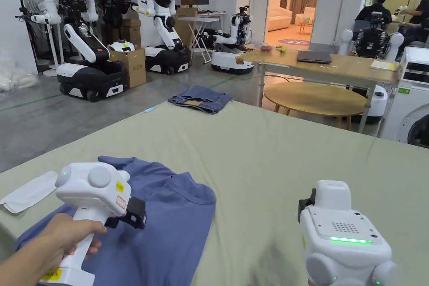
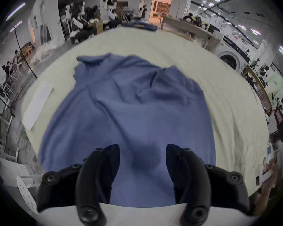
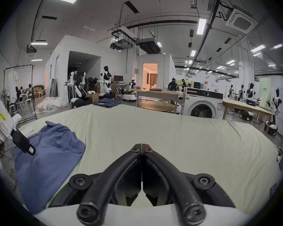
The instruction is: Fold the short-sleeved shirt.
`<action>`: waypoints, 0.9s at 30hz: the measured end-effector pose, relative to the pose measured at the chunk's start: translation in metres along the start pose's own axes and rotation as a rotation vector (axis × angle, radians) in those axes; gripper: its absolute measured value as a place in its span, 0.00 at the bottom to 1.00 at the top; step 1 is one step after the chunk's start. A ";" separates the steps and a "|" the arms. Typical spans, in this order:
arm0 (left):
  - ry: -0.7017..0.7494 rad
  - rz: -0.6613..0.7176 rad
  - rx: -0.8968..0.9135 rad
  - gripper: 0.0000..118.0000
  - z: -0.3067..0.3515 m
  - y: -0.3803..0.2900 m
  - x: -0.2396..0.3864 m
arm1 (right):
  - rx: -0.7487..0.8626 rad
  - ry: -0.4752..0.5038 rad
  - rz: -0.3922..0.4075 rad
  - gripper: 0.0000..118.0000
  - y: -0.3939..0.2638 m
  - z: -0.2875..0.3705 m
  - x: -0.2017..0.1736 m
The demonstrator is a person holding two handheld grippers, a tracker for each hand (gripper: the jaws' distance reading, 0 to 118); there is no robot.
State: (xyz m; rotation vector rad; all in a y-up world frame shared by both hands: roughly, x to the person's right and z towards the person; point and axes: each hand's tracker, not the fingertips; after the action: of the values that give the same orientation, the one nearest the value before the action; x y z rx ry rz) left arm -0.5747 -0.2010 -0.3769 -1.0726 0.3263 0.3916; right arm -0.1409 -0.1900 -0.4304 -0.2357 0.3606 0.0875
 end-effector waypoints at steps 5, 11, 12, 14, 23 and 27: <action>0.097 -0.051 0.000 0.54 -0.033 -0.017 0.022 | -0.024 -0.010 0.008 0.00 -0.007 -0.003 0.007; 0.136 -0.161 0.078 0.04 -0.024 -0.040 0.055 | -0.029 -0.019 0.004 0.00 -0.009 -0.001 0.018; 0.139 -0.185 0.074 0.02 -0.023 -0.042 0.059 | -0.029 -0.020 0.002 0.00 -0.009 0.000 0.020; 0.147 -0.178 0.088 0.01 -0.019 -0.045 0.058 | -0.027 -0.025 -0.001 0.00 -0.010 0.000 0.024; 0.006 -0.116 0.442 0.00 0.093 -0.031 0.055 | 0.010 -0.052 -0.016 0.00 0.000 0.011 0.050; -0.052 -0.165 0.550 0.00 0.138 0.002 0.080 | 0.023 -0.078 -0.029 0.00 0.007 0.022 0.067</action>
State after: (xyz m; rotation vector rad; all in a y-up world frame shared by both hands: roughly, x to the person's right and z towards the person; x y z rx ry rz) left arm -0.4954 -0.0646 -0.3528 -0.5438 0.2744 0.1643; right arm -0.0717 -0.1748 -0.4365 -0.2138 0.2807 0.0640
